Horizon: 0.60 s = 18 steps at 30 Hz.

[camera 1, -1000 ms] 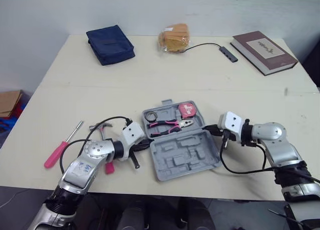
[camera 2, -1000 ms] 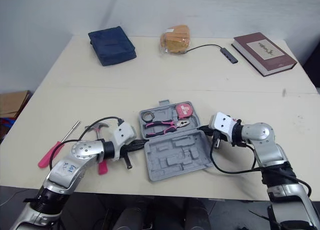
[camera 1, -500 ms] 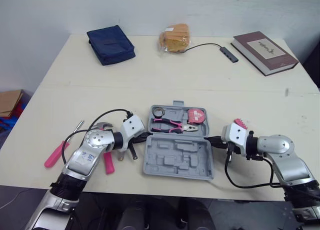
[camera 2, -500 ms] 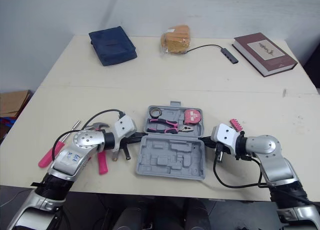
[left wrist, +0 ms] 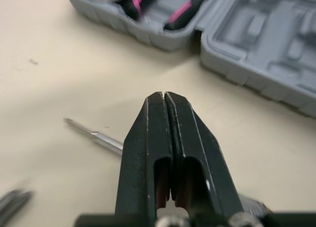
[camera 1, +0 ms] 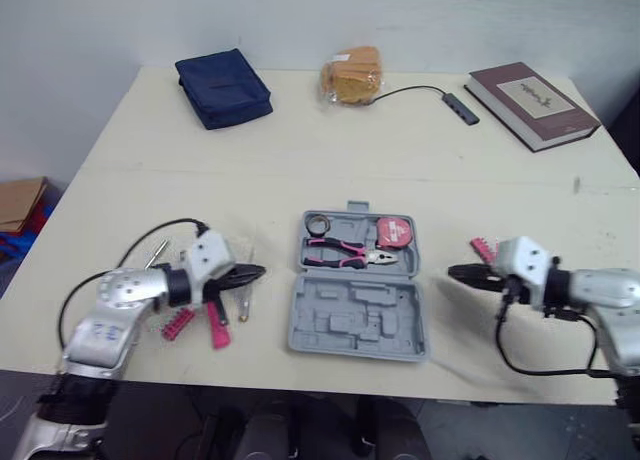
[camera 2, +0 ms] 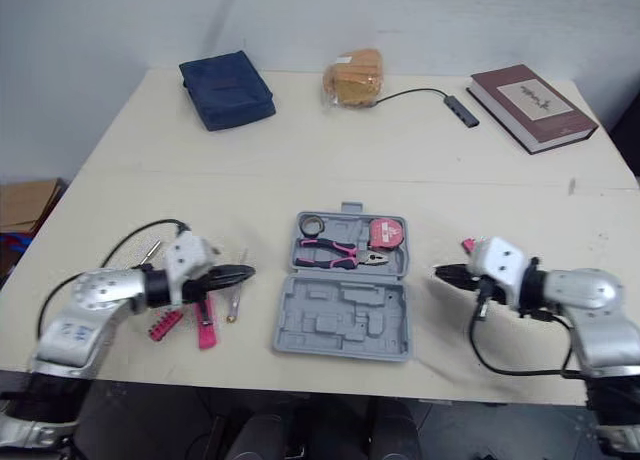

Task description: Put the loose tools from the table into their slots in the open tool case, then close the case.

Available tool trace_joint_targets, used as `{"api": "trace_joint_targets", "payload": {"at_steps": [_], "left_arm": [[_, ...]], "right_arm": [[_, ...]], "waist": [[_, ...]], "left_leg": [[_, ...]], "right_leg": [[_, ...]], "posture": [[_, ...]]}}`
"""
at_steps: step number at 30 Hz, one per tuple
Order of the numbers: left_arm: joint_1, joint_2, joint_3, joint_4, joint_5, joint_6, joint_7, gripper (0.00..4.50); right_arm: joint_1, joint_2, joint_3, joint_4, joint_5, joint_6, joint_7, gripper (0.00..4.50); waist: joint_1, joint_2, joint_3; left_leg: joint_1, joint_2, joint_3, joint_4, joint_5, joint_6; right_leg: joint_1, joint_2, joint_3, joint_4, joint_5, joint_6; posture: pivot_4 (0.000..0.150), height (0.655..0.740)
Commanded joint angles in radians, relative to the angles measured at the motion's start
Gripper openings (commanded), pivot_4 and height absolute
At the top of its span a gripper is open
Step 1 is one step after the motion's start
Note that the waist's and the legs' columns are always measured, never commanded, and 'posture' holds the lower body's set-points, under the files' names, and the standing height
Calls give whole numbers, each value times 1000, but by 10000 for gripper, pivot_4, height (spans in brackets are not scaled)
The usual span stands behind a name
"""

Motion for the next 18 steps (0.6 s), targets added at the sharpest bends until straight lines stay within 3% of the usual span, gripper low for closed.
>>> {"api": "trace_joint_targets", "payload": {"at_steps": [1,8,9,10,18], "left_arm": [[54,19,253,17,-188,-86,-107,7884],[210,147,536,386,-125,-205,-88,38184],[218,158,556,424,-119,-224,-87,42863],[237,183,594,503,-111,-254,-88,44408],[271,323,702,923,-72,-431,-40,44408]], "right_arm": [[65,-50,-163,-27,77,-29,31,9769],[127,-97,-325,171,26,-149,-31,43217],[123,-101,-330,202,20,-168,-35,45000],[120,-109,-342,271,6,-208,-42,45000],[82,-188,-367,684,-19,-453,-15,45000]], "waist": [[2,0,0],[-13,0,0],[-15,0,0],[-16,0,0],[-22,0,0]], "left_leg": [[0,0,0,0,0,0],[2,1,5,-1,-5,2],[2,1,5,0,-6,3],[2,1,5,0,-8,5],[0,2,16,-3,-9,4]], "right_leg": [[0,0,0,0,0,0],[-1,3,-2,-1,0,0],[-1,2,-2,-1,0,0],[-1,0,-1,-1,0,0],[-11,-2,1,1,0,0]], "posture": [[1500,7400],[1500,7400],[1500,7400],[1500,7400],[1500,7400]]}}
